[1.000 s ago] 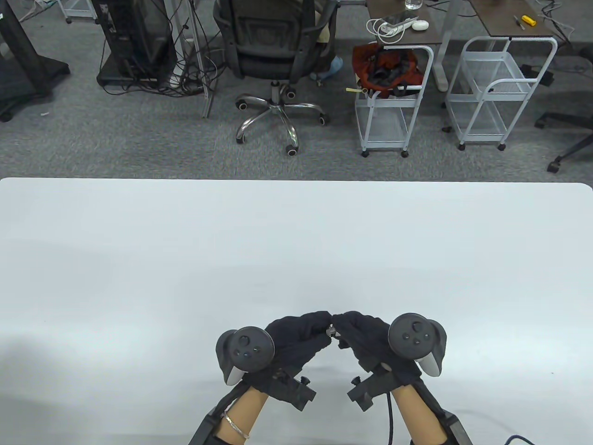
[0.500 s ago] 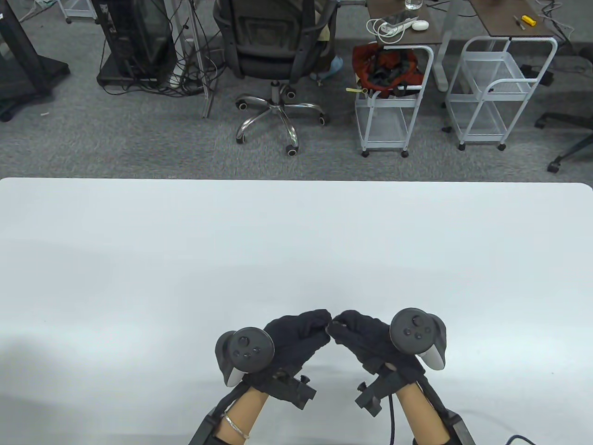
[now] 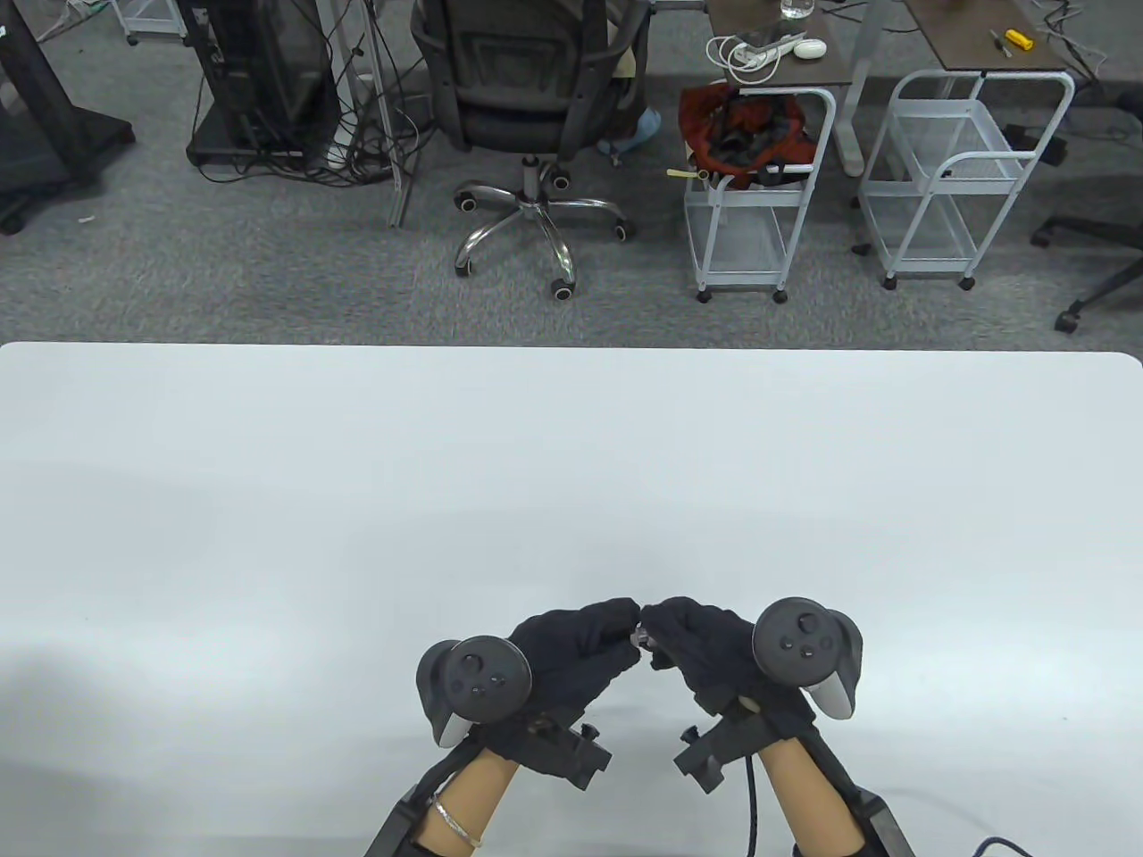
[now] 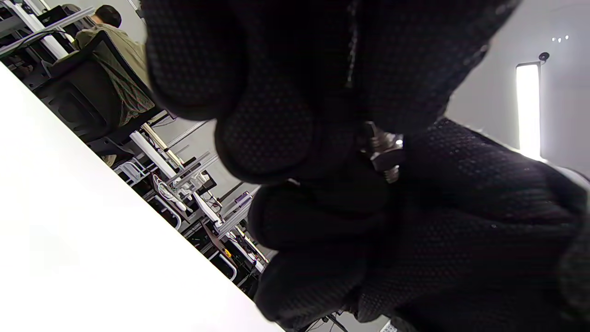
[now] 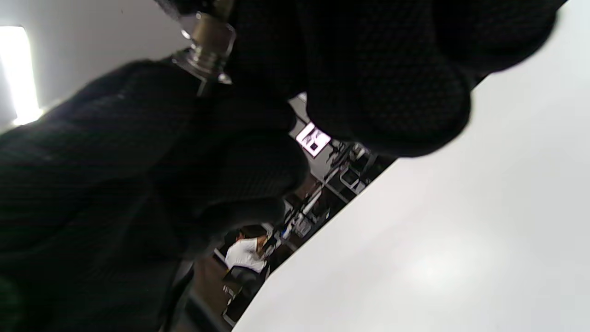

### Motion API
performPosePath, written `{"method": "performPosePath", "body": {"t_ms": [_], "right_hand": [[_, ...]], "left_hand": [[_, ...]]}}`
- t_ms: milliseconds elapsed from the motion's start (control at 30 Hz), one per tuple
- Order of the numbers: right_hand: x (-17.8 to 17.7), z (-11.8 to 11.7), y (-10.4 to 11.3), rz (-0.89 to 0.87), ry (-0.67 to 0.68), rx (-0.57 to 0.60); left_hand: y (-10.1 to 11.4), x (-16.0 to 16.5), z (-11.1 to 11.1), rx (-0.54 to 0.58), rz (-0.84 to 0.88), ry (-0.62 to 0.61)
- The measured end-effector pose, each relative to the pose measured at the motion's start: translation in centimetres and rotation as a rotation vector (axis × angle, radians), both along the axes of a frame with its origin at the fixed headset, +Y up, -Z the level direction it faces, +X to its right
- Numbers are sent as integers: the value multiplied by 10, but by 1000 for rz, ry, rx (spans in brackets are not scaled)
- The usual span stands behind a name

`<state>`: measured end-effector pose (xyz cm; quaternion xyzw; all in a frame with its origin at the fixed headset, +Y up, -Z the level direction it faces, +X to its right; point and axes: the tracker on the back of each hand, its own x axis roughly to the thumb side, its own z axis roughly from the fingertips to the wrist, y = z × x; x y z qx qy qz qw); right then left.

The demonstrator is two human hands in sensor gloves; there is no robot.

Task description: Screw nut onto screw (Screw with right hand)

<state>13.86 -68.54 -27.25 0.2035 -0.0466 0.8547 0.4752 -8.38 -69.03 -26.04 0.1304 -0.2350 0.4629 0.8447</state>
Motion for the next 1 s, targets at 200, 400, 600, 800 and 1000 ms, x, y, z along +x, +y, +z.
{"method": "performPosePath", "body": {"t_ms": [200,400,600,800,1000], "right_hand": [[-2,-1,1,45,96,-25],[0,-1,0,36,83,-62],[-1,0,-1,-1,0,17],[-2,-2,0,39,179,-122],[-1,0,1,7,12,-1]], "left_hand": [[3,-3,1,29,-25,23],[0,-1,0,19,-19,10],[2,-1,1,24,-5,-1],[1,-3,1,27,-16,23],[1,-1,1,19,4,3]]}}
